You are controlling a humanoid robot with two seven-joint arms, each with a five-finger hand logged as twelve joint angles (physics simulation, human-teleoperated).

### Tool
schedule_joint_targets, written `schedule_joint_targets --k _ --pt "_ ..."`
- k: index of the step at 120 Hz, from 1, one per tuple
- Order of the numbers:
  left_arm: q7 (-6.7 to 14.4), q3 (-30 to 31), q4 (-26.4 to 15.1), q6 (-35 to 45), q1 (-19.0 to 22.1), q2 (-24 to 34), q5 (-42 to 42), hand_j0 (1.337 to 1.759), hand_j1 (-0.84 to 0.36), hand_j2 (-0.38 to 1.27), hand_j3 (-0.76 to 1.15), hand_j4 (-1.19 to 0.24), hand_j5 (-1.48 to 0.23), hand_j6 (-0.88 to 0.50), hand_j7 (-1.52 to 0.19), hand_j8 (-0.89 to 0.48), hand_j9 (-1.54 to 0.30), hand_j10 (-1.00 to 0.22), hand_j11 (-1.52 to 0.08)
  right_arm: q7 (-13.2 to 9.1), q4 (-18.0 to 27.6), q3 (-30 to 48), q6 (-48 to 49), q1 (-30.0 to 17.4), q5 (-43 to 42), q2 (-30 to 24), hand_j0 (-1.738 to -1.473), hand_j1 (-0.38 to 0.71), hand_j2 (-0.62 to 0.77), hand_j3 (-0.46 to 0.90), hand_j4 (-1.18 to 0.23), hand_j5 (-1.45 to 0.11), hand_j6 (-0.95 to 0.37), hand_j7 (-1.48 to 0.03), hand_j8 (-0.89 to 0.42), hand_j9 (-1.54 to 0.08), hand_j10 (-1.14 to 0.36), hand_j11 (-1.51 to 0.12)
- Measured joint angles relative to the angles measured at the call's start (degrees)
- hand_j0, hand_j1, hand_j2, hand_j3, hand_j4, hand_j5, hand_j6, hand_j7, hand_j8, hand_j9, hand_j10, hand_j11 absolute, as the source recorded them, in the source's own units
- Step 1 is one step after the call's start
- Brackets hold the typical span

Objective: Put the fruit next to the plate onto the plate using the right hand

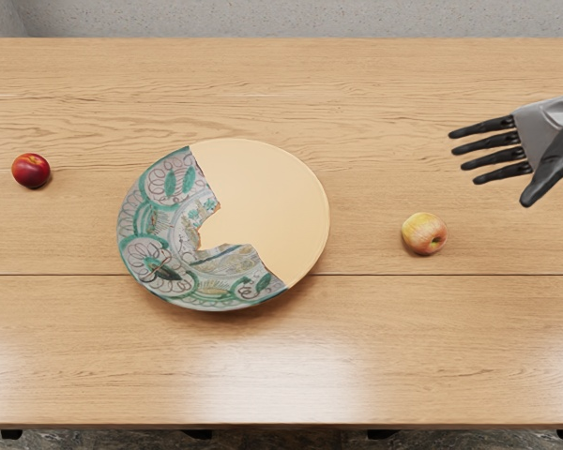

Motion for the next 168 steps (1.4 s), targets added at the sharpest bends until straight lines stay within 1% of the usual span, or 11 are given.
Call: schedule_joint_targets --k 30,46,58,65,82,112,118,128,138,152,168 --pt "0.0 0.0 0.0 0.0 0.0 0.0 0.0 1.658 0.35 0.0 0.0 0.0 0.0 0.0 0.0 0.0 0.0 0.0 0.0 0.0 -3.0 1.3 0.0 -3.0 -1.0 3.3 -1.658 -0.35 0.0 0.0 0.0 0.0 0.0 0.0 0.0 0.0 0.0 0.0" --pt "0.0 0.0 0.0 0.0 0.0 0.0 0.0 1.658 0.35 0.0 0.0 0.0 0.0 0.0 0.0 0.0 0.0 0.0 0.0 0.0 -4.7 7.7 0.0 -4.6 -3.9 7.4 -1.658 -0.35 0.0 0.0 0.0 0.0 0.0 0.0 0.0 0.0 0.0 0.0" --pt "0.0 0.0 0.0 0.0 0.0 0.0 0.0 1.658 0.35 0.0 0.0 0.0 0.0 0.0 0.0 0.0 0.0 0.0 0.0 0.0 -8.6 12.6 0.0 -5.8 -8.4 15.3 -1.658 -0.35 0.0 0.0 0.0 0.0 0.0 0.0 0.0 0.0 0.0 0.0" --pt "0.0 0.0 0.0 0.0 0.0 0.0 0.0 1.658 0.35 0.0 0.0 0.0 0.0 0.0 0.0 0.0 0.0 0.0 0.0 0.0 -11.2 13.8 -0.8 -5.9 -14.2 19.0 -1.658 -0.35 0.0 0.0 0.0 0.0 0.0 0.0 0.0 0.0 0.0 0.0" --pt "0.0 0.0 0.0 0.0 0.0 0.0 0.0 1.658 0.35 0.0 0.0 0.0 0.0 0.0 0.0 0.0 0.0 0.0 0.0 0.0 -13.4 11.5 -7.2 -6.1 -27.7 21.1 -1.658 -0.35 0.0 0.0 0.0 0.0 0.0 0.0 0.0 0.0 0.0 0.0" --pt "0.0 0.0 0.0 0.0 0.0 0.0 0.0 1.658 0.35 0.0 0.0 0.0 0.0 0.0 0.0 0.0 0.0 0.0 0.0 0.0 -7.7 1.0 -21.6 -5.3 -42.8 24.4 -1.658 -0.35 0.0 0.0 0.0 0.0 0.0 0.0 0.0 0.0 0.0 0.0" --pt "0.0 0.0 0.0 0.0 0.0 0.0 0.0 1.658 0.35 0.0 0.0 0.0 0.0 0.0 0.0 0.0 0.0 0.0 0.0 0.0 -6.6 -4.7 -20.6 -0.9 -43.2 26.1 -1.658 -0.35 0.0 0.0 0.0 0.0 0.0 0.0 0.0 0.0 0.0 0.0" --pt "0.0 0.0 0.0 0.0 0.0 0.0 0.0 1.658 0.35 0.0 0.0 0.0 0.0 0.0 0.0 0.0 0.0 0.0 0.0 0.0 -1.5 -14.5 -20.1 8.6 -39.1 27.8 -1.658 -0.35 0.0 0.0 0.0 0.0 0.0 0.0 0.0 0.0 0.0 0.0" --pt "0.0 0.0 0.0 0.0 0.0 0.0 0.0 1.658 0.35 0.0 0.0 0.0 0.0 0.0 0.0 0.0 0.0 0.0 0.0 0.0 4.1 -18.5 -29.1 12.0 -34.6 29.9 -1.658 -0.35 0.0 0.0 0.0 0.0 0.0 0.0 0.0 0.0 0.0 0.0" --pt "0.0 0.0 0.0 0.0 0.0 0.0 0.0 1.658 0.35 0.0 0.0 0.0 0.0 0.0 0.0 0.0 0.0 0.0 0.0 0.0 8.0 -17.6 -43.0 7.9 -32.0 33.2 -1.658 -0.35 0.0 0.0 0.0 0.0 0.0 0.0 0.0 0.0 0.0 0.0" --pt "0.0 0.0 0.0 0.0 0.0 0.0 0.0 1.658 0.35 0.0 0.0 0.0 0.0 0.0 0.0 0.0 0.0 0.0 0.0 0.0 9.3 -15.9 -50.7 1.1 -32.0 34.9 -1.658 -0.35 0.0 0.0 0.0 0.0 0.0 0.0 0.0 0.0 0.0 0.0"
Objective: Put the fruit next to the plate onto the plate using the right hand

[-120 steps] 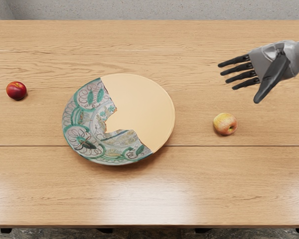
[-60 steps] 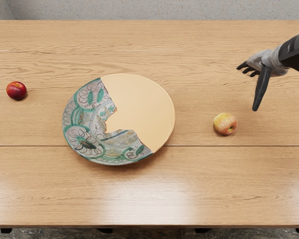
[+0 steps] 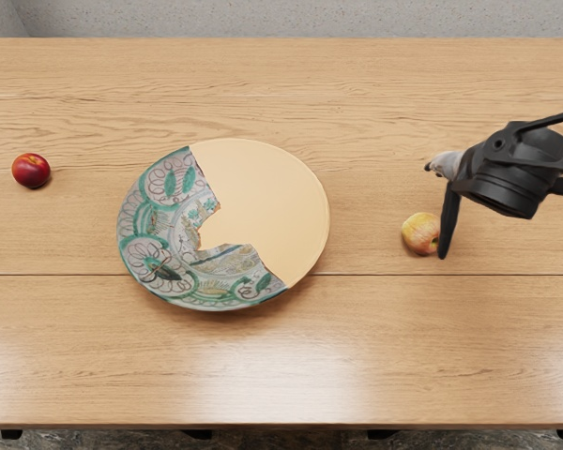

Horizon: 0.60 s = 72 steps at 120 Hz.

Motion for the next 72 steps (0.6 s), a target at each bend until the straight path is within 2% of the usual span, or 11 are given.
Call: schedule_joint_targets --k 32,59,72 --pt "0.0 0.0 0.0 0.0 0.0 0.0 0.0 1.658 0.35 0.0 0.0 0.0 0.0 0.0 0.0 0.0 0.0 0.0 0.0 0.0 -0.4 0.9 -3.8 -3.8 0.0 1.9 -1.658 -0.34 0.0 0.0 -0.01 -0.01 -0.01 -0.01 -0.01 -0.01 -0.01 -0.01" --pt "0.0 0.0 0.0 0.0 0.0 0.0 0.0 1.658 0.35 0.0 0.0 0.0 0.0 0.0 0.0 0.0 0.0 0.0 0.0 0.0 -0.8 0.8 -12.9 -5.8 -0.2 5.8 -1.658 -0.32 0.0 0.0 -0.02 -0.03 -0.02 -0.03 -0.02 -0.03 -0.02 -0.03" --pt "0.0 0.0 0.0 0.0 0.0 0.0 0.0 1.658 0.35 0.0 0.0 0.0 0.0 0.0 0.0 0.0 0.0 0.0 0.0 0.0 -1.0 0.6 -14.1 -6.7 -0.1 6.1 -1.658 -0.26 -0.01 0.0 -0.07 -0.09 -0.07 -0.09 -0.07 -0.09 -0.07 -0.09"
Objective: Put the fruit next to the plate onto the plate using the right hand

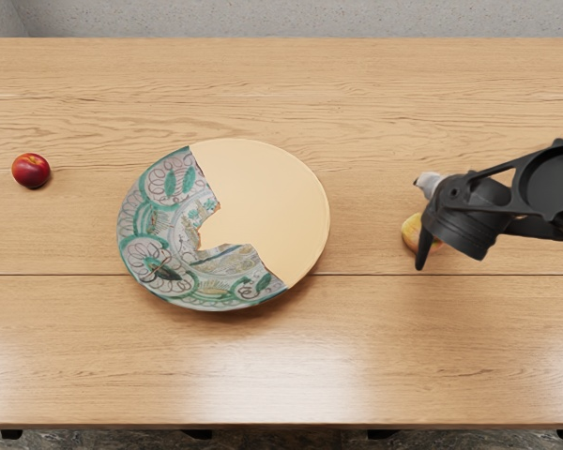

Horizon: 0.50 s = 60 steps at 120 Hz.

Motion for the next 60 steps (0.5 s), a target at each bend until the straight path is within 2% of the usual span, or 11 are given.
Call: schedule_joint_targets --k 31,60 --pt "0.0 0.0 0.0 0.0 0.0 0.0 0.0 1.658 0.35 0.0 0.0 0.0 0.0 0.0 0.0 0.0 0.0 0.0 0.0 0.0 -1.2 -0.4 -0.7 -1.0 0.0 0.4 -1.658 -0.15 -0.03 0.0 -0.17 -0.22 -0.17 -0.22 -0.17 -0.22 -0.17 -0.22" --pt "0.0 0.0 0.0 0.0 0.0 0.0 0.0 1.658 0.35 0.0 0.0 0.0 0.0 0.0 0.0 0.0 0.0 0.0 0.0 0.0 -1.3 -0.7 -2.3 -1.2 0.0 2.0 -1.658 -0.1 -0.04 0.0 -0.21 -0.27 -0.21 -0.27 -0.21 -0.27 -0.21 -0.27"
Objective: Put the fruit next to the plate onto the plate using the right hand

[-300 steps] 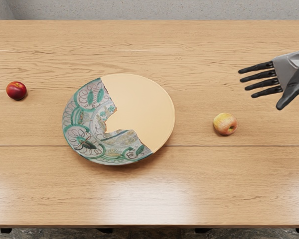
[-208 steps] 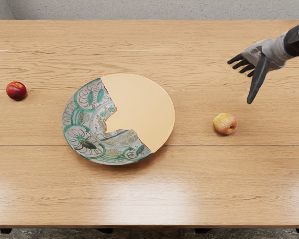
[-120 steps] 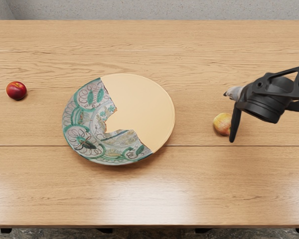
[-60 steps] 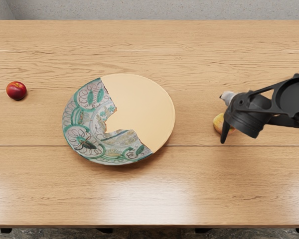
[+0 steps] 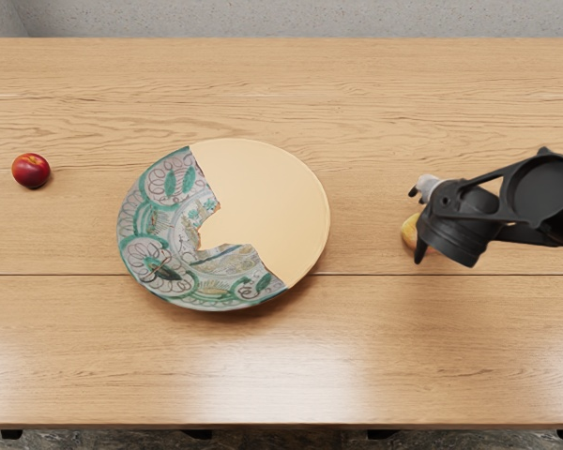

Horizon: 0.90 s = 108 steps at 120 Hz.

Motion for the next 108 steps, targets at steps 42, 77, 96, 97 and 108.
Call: schedule_joint_targets --k 42,77,96,97,108 --pt "0.0 0.0 0.0 0.0 0.0 0.0 0.0 1.658 0.35 0.0 0.0 0.0 0.0 0.0 0.0 0.0 0.0 0.0 0.0 0.0 0.9 -2.0 -2.9 0.0 0.0 1.9 -1.658 -0.05 -0.05 0.0 -0.25 -0.33 -0.25 -0.33 -0.25 -0.33 -0.25 -0.33" --pt "0.0 0.0 0.0 0.0 0.0 0.0 0.0 1.658 0.35 0.0 0.0 0.0 0.0 0.0 0.0 0.0 0.0 0.0 0.0 0.0 -1.9 -0.8 -3.0 -2.2 0.0 -0.5 -1.655 0.17 0.24 0.0 -0.56 -0.72 -0.43 -0.72 -0.44 -0.73 -0.55 -0.73" --pt "0.0 0.0 0.0 0.0 0.0 0.0 0.0 1.658 0.35 0.0 0.0 0.0 0.0 0.0 0.0 0.0 0.0 0.0 0.0 0.0 -8.2 7.0 0.5 -5.4 0.2 -6.8 -1.655 0.21 0.28 0.0 -0.61 -0.8 -0.36 -0.8 -0.38 -0.8 -0.54 -0.8" --pt "0.0 0.0 0.0 0.0 0.0 0.0 0.0 1.658 0.35 0.0 0.0 0.0 0.0 0.0 0.0 0.0 0.0 0.0 0.0 0.0 -8.5 7.9 1.4 -5.7 0.2 -7.3 -1.655 0.21 0.29 0.0 -0.62 -0.81 -0.36 -0.8 -0.38 -0.8 -0.54 -0.81" --pt "0.0 0.0 0.0 0.0 0.0 0.0 0.0 1.658 0.35 0.0 0.0 0.0 0.0 0.0 0.0 0.0 0.0 0.0 0.0 0.0 -11.2 20.8 13.9 -9.8 0.3 -14.0 -1.655 0.22 0.3 0.0 -0.63 -0.83 -0.35 -0.83 -0.37 -0.83 -0.52 -0.83"
